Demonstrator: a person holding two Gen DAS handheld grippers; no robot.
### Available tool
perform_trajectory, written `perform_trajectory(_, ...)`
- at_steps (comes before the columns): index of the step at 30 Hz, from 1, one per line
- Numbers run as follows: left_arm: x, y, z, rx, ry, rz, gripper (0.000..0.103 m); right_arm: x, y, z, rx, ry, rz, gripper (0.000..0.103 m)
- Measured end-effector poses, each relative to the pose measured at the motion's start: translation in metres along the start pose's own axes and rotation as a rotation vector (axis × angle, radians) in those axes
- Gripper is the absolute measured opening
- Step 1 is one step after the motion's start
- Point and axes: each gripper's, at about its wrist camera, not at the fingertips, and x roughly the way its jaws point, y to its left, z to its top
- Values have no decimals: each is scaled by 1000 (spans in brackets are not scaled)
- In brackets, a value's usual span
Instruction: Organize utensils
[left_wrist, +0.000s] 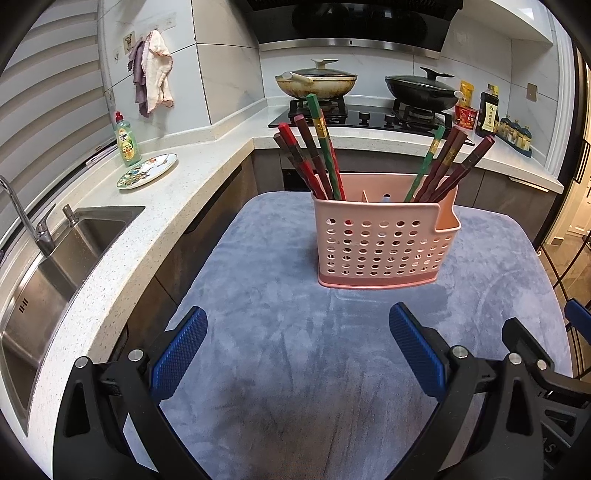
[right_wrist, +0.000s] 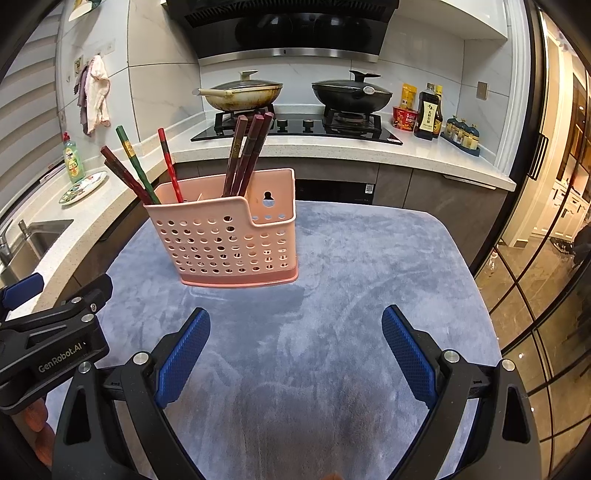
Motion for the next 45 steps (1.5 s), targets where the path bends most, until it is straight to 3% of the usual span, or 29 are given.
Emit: perform_trajectory(45,-2,0,2,29,-4,-21,94,-1,-2,0,2,-5,-7,90)
